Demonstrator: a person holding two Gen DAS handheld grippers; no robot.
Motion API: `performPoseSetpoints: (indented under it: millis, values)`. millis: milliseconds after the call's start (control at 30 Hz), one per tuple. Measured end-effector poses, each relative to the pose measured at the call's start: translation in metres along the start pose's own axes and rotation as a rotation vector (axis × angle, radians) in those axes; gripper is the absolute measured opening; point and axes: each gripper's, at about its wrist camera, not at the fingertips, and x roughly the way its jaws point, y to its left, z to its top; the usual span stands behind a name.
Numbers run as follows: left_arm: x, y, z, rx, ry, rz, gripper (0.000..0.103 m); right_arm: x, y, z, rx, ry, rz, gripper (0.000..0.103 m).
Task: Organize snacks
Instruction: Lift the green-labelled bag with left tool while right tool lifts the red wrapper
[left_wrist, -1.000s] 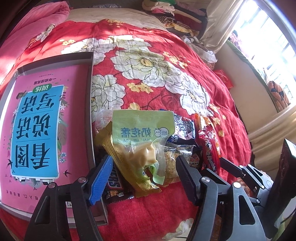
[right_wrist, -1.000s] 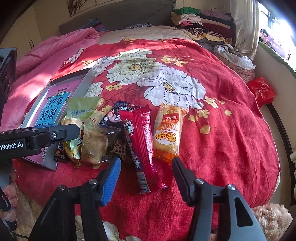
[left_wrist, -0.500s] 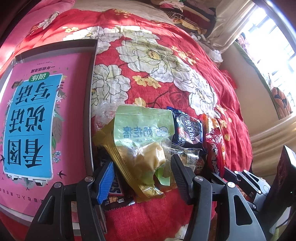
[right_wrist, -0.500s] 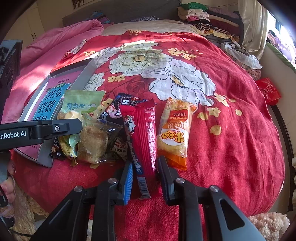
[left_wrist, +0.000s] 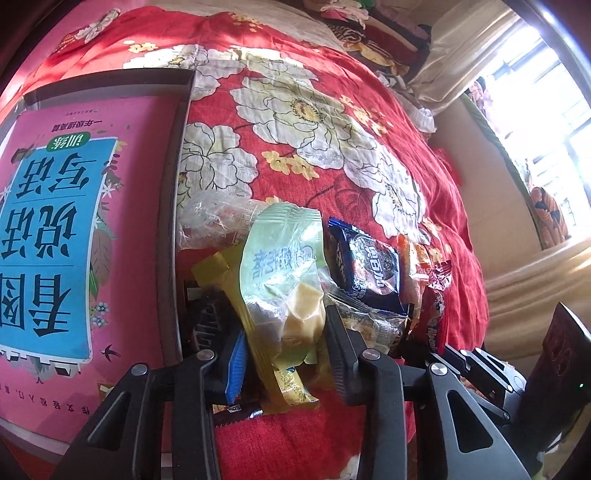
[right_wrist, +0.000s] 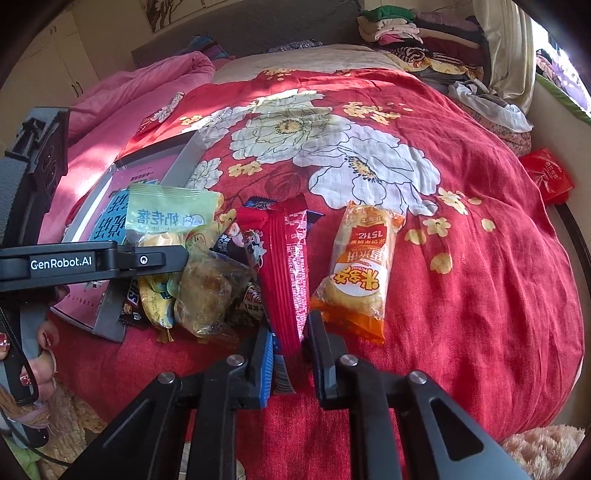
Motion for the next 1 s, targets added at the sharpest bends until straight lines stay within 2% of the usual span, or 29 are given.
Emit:
performPoseSetpoints:
  millis: [300, 567, 900, 1000]
  values:
    - [-0.020, 0.002, 0.005, 0.008, -0.043, -0.068, 0.039, -0.013, -0.004, 0.003, 0.030, -0.069, 0.060, 0.016]
    - [-0.012, 0.006, 0.004, 0.020, -0.028, -0.042, 0.040, -0.012, -0.005, 0.002, 0.034, -0.064, 0.063, 0.016]
    - [-0.024, 0.007, 0.005, 0.057, -0.080, 0.006, 0.044, -0.009, -0.007, 0.002, 0.044, -0.055, 0.062, 0.016]
    - [-0.032, 0.009, 0.003, 0.063, -0.095, -0.016, 0.046, -0.008, -0.008, 0.002, 0.047, -0.053, 0.063, 0.016]
